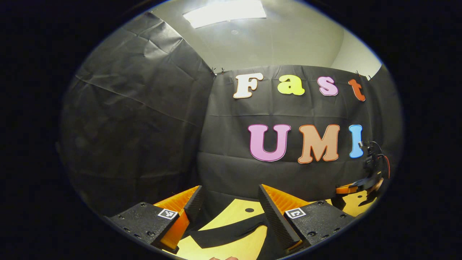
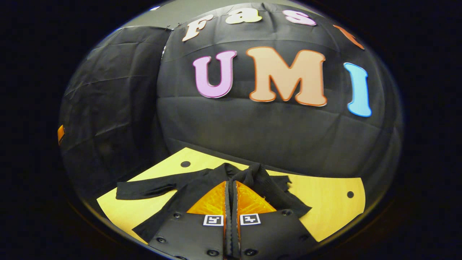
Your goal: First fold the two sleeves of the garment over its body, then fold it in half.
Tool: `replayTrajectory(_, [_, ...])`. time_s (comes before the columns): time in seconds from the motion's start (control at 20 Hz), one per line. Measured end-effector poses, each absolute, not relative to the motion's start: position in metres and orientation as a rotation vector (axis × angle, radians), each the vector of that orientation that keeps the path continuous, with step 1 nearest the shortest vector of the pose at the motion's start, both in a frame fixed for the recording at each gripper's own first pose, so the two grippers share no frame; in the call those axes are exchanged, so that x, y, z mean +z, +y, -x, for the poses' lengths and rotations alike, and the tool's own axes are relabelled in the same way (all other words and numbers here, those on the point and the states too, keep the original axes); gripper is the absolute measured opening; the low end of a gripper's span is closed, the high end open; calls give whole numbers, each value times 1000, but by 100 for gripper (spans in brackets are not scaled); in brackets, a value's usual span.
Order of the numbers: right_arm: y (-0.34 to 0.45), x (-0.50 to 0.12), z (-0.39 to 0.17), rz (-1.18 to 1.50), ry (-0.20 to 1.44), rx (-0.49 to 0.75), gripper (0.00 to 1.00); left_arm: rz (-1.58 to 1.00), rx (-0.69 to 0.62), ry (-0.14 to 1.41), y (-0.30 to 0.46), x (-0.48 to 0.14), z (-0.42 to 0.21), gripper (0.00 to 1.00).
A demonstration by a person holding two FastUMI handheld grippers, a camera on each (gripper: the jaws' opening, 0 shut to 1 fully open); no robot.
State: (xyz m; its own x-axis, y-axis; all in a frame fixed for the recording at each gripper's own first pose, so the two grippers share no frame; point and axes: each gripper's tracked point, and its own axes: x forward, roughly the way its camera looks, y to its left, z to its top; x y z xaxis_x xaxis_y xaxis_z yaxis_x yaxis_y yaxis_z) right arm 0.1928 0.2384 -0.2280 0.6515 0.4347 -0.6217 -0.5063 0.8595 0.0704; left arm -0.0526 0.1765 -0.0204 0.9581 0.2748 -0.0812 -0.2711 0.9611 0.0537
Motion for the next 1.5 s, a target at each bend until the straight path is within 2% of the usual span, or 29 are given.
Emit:
replayTrajectory(0.3, [312, -299, -197, 171, 792, 614, 2, -66, 314, 113, 210, -27, 56, 92])
replayTrajectory(0.55, [348, -366, -188, 241, 909, 652, 2, -109, 351, 139, 238, -31, 61, 93])
replayTrajectory(0.9, [384, -424, -182, 345, 983, 670, 2, -124, 399, 162, 266, -40, 67, 92])
replayTrajectory(1.05, [390, -432, -178, 359, 996, 665, 9, -114, 406, 176, 272, -46, 68, 92])
replayTrajectory(1.1, [395, -433, -175, 354, 992, 680, 18, -109, 404, 177, 273, -49, 69, 92])
replayTrajectory(1.15, [401, -429, -167, 341, 998, 709, 22, -105, 400, 177, 272, -49, 69, 92])
replayTrajectory(1.25, [410, -420, -159, 345, 963, 752, 75, -96, 389, 174, 270, -51, 67, 92])
replayTrajectory(1.3, [409, -413, -157, 357, 930, 749, 77, -91, 385, 171, 269, -52, 64, 92])
replayTrajectory(1.4, [409, -388, -157, 337, 831, 729, 100, -80, 374, 165, 267, -54, 59, 92])
replayTrajectory(1.5, [407, -362, -158, 307, 743, 711, 100, -73, 357, 157, 262, -56, 55, 92])
